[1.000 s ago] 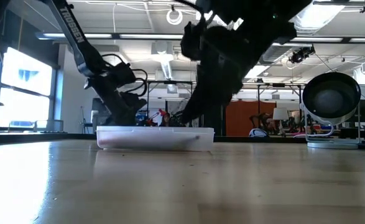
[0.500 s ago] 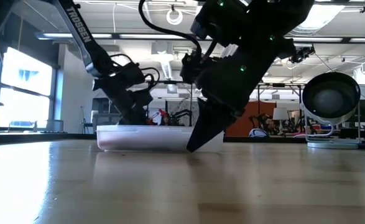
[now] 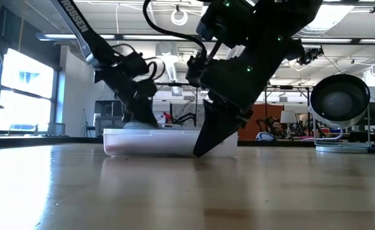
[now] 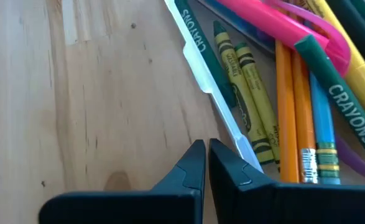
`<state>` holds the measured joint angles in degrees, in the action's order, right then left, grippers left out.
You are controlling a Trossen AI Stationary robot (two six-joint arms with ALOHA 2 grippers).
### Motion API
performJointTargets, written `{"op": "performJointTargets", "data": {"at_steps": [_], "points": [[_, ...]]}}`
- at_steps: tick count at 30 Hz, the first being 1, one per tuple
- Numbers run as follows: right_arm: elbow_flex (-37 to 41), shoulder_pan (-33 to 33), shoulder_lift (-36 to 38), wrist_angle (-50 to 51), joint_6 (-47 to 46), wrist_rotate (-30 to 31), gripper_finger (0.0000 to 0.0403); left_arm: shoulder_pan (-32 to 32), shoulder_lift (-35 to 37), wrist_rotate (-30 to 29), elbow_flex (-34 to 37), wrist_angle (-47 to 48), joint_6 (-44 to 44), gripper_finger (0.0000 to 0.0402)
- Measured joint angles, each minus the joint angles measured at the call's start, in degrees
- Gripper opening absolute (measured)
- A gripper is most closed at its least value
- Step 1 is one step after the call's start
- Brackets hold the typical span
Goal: Pick & place school supplies into a supply box
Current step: Close the black box
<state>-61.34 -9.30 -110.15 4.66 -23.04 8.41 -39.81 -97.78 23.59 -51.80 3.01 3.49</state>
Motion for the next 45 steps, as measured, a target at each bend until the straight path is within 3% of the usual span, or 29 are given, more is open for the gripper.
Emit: {"op": "performJointTargets", "data": {"at_steps": [8, 19, 27, 31, 36, 39, 45], "points": [[0.0, -0.02, -0.01, 0.22, -1.56, -0.42, 0.0, 4.22, 6.79, 0.05, -0.06, 1.83, -0.2, 0.001], [0.0, -0.07, -0.02, 0.24, -1.6, -0.35, 0.0, 15.27, 14.34, -6.28, -0.17, 2.57, 5.06, 0.001], [0.0, 0.24, -0.04, 0.54, -1.41, 6.5, 0.0, 23.71, 17.47, -5.18, 0.05, 4.93, 9.29, 0.001], [0.0, 0.23, -0.11, 0.42, -1.41, 8.26, 0.0, 28.38, 17.71, -10.13, 0.13, 7.22, 11.2, 0.001], [0.0, -0.18, -0.11, 0.33, -1.41, 7.37, 0.0, 33.24, 17.44, -17.89, 0.1, 11.8, 12.69, 0.0011], [0.0, -0.8, -0.11, -0.29, -1.57, 3.49, 0.0, 35.52, 17.36, -21.32, 0.1, 12.44, 14.2, 0.0011], [0.0, -4.01, -0.11, -6.64, 0.65, -4.05, 0.0, 37.62, 17.36, -23.05, 0.07, 12.39, 15.29, 0.0012]]}}
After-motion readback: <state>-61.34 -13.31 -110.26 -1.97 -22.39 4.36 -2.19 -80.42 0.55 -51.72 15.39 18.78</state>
